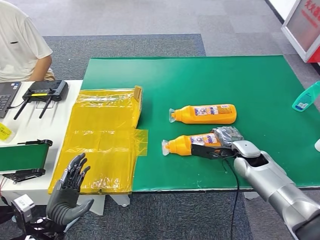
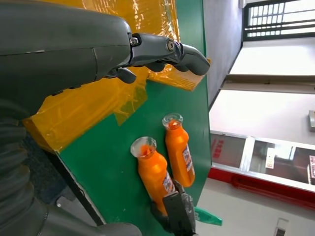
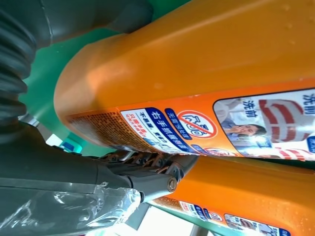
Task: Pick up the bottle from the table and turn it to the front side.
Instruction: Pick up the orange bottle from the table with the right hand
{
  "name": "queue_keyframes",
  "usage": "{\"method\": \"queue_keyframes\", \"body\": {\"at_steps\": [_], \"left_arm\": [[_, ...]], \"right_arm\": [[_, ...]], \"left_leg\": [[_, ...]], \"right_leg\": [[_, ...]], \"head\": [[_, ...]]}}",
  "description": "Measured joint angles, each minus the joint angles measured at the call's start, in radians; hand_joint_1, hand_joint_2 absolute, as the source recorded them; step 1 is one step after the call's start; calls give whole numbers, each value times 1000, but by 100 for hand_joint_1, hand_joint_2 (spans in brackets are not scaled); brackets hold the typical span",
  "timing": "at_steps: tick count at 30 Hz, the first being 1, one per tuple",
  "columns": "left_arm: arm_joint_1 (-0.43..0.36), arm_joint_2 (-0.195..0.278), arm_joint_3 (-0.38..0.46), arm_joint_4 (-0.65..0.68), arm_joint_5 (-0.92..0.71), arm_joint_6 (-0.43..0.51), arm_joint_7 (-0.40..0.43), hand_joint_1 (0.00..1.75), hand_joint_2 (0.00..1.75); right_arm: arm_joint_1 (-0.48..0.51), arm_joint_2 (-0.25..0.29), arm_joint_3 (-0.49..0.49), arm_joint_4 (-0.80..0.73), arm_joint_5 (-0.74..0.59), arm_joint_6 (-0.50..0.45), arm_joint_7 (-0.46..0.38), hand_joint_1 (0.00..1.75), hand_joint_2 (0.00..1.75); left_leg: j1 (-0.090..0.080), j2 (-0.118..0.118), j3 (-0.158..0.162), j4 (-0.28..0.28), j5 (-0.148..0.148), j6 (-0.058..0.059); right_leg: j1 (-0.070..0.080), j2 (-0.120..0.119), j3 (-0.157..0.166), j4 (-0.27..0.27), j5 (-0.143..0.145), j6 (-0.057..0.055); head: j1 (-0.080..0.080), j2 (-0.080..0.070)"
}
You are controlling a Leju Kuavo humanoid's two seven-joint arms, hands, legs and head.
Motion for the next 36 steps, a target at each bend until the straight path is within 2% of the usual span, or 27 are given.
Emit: {"method": "queue_keyframes", "body": {"at_steps": [3,6,10,13,18,24,29,36], "left_arm": [[-1,4,0,1,0,0,-3,0,175],[-6,11,-7,1,0,2,-11,0,175],[-19,21,-29,0,15,13,-19,0,175],[-36,20,-54,-9,29,19,-18,0,175],[-81,9,-117,-57,-40,83,-8,0,175],[-132,-21,-168,-101,-33,104,24,0,175],[-157,-60,-189,-143,27,98,39,0,175],[-187,-93,-208,-179,1,117,73,0,175]], "right_arm": [[-1,0,-2,3,-20,1,-16,175,175],[22,-1,-38,-14,-175,16,-77,175,175],[151,6,-152,-139,-418,0,-168,175,175],[271,42,-236,-266,-475,-28,-190,175,175],[396,132,-326,-440,-477,-55,-197,175,175],[500,248,-401,-603,-489,-60,-243,175,175],[567,338,-416,-710,-378,-98,-260,175,175],[618,404,-404,-792,-281,-129,-287,175,175]], "left_leg": [[0,0,0,0,0,0],[0,0,1,0,0,0],[0,-1,0,0,0,0],[0,-1,-1,0,-1,-1],[1,-1,-1,0,-1,-1],[0,-1,-1,0,0,0],[0,0,-1,0,0,0],[0,0,-1,0,-1,0]], "right_leg": [[0,0,0,0,0,0],[0,0,0,0,0,0],[0,0,0,0,0,0],[1,0,0,0,0,0],[1,0,-1,0,-1,0],[0,0,-1,0,-1,0],[1,0,-1,0,-1,0],[1,0,-1,0,-1,0]], "head": [[0,0],[0,0],[0,0],[0,0],[0,0],[0,0],[0,0],[0,0]]}}
